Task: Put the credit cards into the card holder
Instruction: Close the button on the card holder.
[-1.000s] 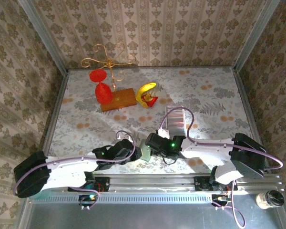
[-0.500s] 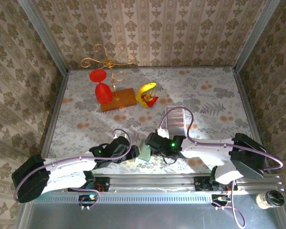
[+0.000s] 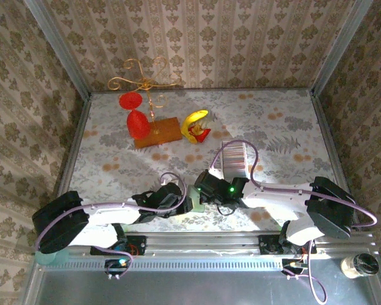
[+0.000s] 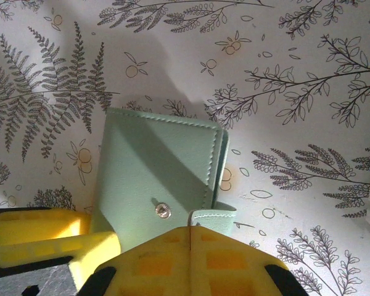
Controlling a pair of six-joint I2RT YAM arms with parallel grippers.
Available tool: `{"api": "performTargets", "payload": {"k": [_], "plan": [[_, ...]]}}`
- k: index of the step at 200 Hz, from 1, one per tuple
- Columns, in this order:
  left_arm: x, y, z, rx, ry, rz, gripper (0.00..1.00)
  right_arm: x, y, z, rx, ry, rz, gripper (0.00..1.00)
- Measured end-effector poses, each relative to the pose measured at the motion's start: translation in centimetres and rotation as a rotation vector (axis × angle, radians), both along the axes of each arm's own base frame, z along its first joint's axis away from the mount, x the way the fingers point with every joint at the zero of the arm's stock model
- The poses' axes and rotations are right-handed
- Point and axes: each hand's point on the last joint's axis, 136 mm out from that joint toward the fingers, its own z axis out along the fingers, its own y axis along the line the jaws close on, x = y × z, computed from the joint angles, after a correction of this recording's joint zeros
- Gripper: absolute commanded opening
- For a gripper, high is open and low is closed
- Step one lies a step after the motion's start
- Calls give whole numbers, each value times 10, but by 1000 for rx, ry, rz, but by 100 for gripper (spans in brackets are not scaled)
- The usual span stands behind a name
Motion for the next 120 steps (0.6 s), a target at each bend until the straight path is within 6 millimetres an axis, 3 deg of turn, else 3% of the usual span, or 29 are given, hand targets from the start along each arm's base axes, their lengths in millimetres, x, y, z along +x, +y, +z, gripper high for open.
{"api": "performTargets", "payload": {"k": [47,83,120], "plan": [[-1,-2,10,-32,-8,5,35,-3,2,2,9,7,30,0],[1,1,25,-72,-30,35,26,-7,6,1,23,30,52,0],[0,8,20,-51,-24,47,23,-9,12,-8,25,53,63,0]]}}
